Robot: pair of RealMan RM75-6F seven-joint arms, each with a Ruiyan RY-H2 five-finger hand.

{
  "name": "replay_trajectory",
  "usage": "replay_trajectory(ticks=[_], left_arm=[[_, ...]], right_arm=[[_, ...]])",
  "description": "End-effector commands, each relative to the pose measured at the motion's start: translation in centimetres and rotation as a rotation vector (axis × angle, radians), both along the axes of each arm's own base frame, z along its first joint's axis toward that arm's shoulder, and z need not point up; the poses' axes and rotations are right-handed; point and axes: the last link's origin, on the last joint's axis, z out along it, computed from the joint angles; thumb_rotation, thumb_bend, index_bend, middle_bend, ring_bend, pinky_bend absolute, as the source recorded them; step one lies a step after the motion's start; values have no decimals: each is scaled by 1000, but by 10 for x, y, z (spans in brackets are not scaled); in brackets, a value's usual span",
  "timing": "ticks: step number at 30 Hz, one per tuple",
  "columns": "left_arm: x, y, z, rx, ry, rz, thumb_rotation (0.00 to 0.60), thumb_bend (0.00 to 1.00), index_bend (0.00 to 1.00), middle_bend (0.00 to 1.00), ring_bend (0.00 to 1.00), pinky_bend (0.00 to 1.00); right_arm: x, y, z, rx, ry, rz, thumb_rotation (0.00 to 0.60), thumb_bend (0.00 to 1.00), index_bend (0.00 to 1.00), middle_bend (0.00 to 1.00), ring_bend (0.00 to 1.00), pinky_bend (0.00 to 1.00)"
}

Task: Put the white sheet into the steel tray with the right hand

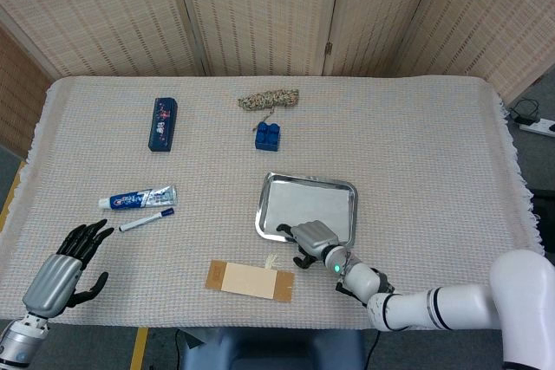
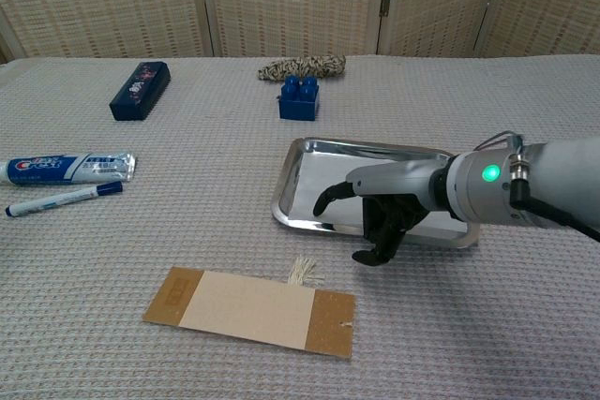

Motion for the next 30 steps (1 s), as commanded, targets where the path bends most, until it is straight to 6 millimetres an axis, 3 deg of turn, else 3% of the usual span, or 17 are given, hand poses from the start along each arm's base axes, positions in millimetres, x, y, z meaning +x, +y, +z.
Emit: replay_trajectory(ticks=[1,9,18,21,25,28,30], left_arm=[[0,0,0,-2,-3,0,600,528,41,0,0,0],[1,-2,2,-1,-11,-7,600,527,41,0,0,0],[1,-2,2,1,-3,-10,600,528,41,0,0,0],[2,-3,2,5,0,-14,600,527,41,0,0,0],[1,-3,0,5,3,-12,600,527,41,0,0,0],[1,-3,-3,-8,14,-13,600,527,41,0,0,0],[1,-2,-5,-5,28,-17,600,527,41,0,0,0]], right_arm=[[0,-2,-5,1,2,-12,600,479,153,1000,891,994],[3,-7,-10,-27,-13,-20,600,479,153,1000,892,995],[4,6,20,-77,-83,18,600,480,150,990,884,991],[-7,20,37,-149,-97,70,600,480,35,778,664,883],[-37,50,59,-284,-125,120,600,480,0,300,261,541],[-64,68,78,-416,-166,122,600,480,0,69,98,478],[-82,80,88,-472,-191,100,600,480,0,10,47,470]])
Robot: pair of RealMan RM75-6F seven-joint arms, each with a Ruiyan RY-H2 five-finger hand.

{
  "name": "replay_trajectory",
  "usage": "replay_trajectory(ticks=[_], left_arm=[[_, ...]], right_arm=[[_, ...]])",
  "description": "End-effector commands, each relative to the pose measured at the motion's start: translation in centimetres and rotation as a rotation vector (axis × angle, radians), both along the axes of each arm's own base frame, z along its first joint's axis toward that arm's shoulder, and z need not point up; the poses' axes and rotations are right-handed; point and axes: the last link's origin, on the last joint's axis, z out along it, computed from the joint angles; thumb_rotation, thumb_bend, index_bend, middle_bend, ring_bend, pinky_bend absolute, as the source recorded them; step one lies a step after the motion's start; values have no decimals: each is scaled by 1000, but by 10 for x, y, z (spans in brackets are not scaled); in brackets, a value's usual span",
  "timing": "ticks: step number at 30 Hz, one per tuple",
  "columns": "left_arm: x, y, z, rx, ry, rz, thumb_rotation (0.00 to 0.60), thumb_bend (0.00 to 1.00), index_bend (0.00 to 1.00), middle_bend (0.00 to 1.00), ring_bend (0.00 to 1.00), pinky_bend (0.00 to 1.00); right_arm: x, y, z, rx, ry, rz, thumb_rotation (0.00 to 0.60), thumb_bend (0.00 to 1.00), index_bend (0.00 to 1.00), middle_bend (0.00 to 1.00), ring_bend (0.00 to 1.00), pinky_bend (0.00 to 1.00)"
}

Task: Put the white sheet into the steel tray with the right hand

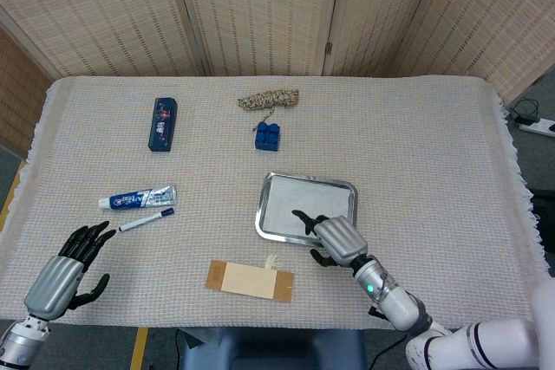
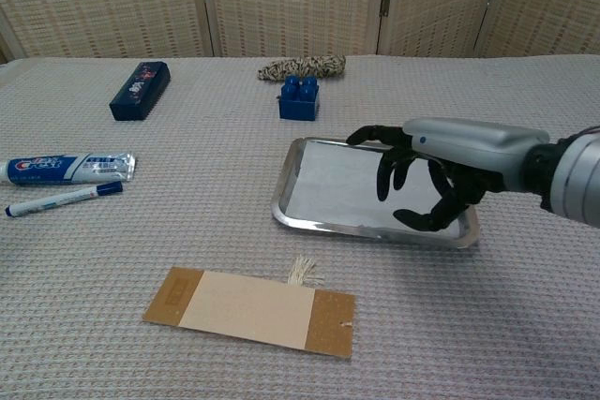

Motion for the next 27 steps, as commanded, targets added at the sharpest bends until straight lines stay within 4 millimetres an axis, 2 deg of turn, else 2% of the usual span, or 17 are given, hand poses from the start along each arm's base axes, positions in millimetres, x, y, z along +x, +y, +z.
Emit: replay_trajectory(ticks=[1,3,7,9,12,16,19,27], left_arm=[[0,1,-3,6,18,-6,600,527,41,0,0,0],[1,1,-3,18,14,-13,600,527,29,0,0,0],[3,3,-3,51,-25,-69,600,528,0,0,0,0],[-1,4,-5,49,0,-51,600,528,0,0,0,0],[-4,5,-9,41,41,-22,600,528,2,0,0,0],[-5,7,-16,26,105,5,600,527,0,0,0,0],[-6,7,-19,40,153,22,600,527,0,0,0,0],[-5,5,-14,69,164,31,600,528,0,0,0,0]], right_arm=[[-61,48,37,-180,-88,-54,600,480,0,0,24,460],[-77,59,51,-240,-65,-54,600,480,0,0,6,437],[-111,95,89,-458,115,-27,600,480,0,0,0,310],[-122,111,105,-555,201,-25,600,480,0,0,0,250],[-128,126,119,-638,218,-42,600,479,0,0,0,201],[-134,129,128,-687,198,-74,600,479,0,0,0,145],[-138,128,128,-642,190,-88,600,479,0,0,0,98],[-139,127,126,-580,200,-121,600,479,0,0,0,66]])
